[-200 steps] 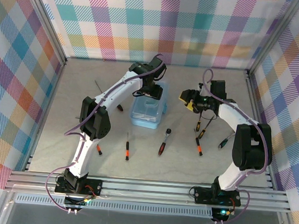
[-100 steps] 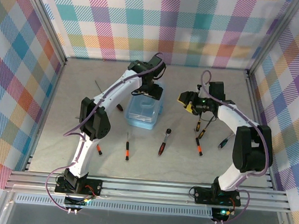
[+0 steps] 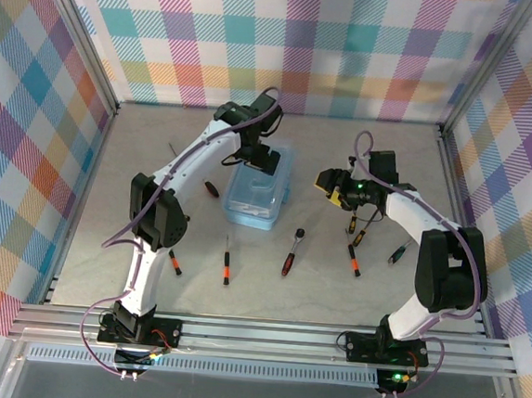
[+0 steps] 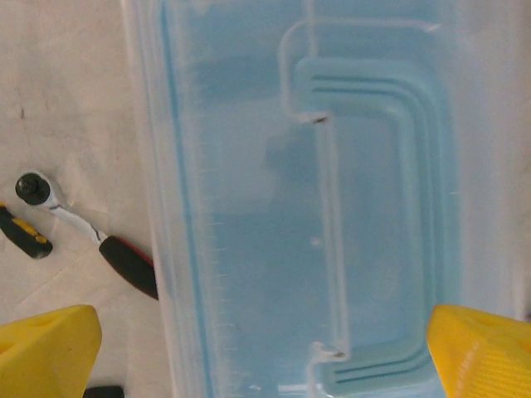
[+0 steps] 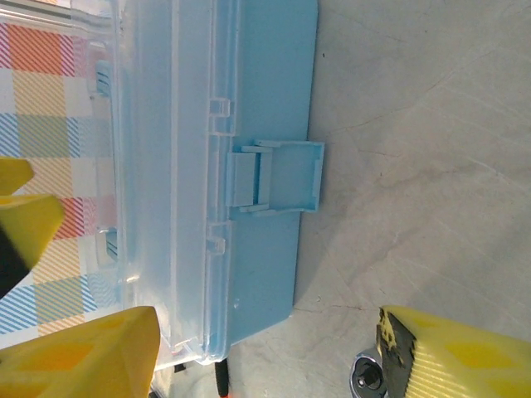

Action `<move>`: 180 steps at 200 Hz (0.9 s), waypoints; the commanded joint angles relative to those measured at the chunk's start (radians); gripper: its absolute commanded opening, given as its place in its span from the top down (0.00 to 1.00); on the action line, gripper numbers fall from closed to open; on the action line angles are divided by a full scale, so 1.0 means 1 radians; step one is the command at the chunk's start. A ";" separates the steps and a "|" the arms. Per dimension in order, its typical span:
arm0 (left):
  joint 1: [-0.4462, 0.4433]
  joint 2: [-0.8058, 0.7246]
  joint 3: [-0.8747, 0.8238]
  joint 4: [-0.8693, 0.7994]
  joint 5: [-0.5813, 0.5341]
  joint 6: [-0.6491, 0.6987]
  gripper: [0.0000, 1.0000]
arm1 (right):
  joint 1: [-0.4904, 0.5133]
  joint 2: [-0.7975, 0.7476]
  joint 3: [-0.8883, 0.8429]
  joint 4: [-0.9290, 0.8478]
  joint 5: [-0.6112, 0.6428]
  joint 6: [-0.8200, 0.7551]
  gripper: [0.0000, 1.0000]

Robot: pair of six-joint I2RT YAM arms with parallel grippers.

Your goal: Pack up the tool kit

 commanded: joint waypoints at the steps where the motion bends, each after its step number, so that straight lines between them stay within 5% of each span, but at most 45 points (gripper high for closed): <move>1: 0.024 0.030 -0.020 -0.021 0.056 0.026 0.00 | 0.010 -0.024 -0.008 0.007 0.000 -0.011 0.29; 26: 0.037 0.049 -0.049 -0.012 0.045 0.022 0.01 | 0.012 -0.035 -0.017 0.005 -0.001 -0.014 0.29; 77: 0.065 0.023 -0.194 0.095 0.217 0.015 0.09 | 0.011 -0.039 -0.017 0.000 -0.006 -0.022 0.29; 127: 0.066 0.006 -0.201 0.199 0.364 -0.100 0.46 | 0.011 -0.042 0.005 -0.016 -0.009 -0.025 0.29; 180: 0.053 -0.008 -0.170 0.389 0.431 -0.314 0.56 | 0.005 -0.003 0.112 -0.099 -0.005 -0.067 0.28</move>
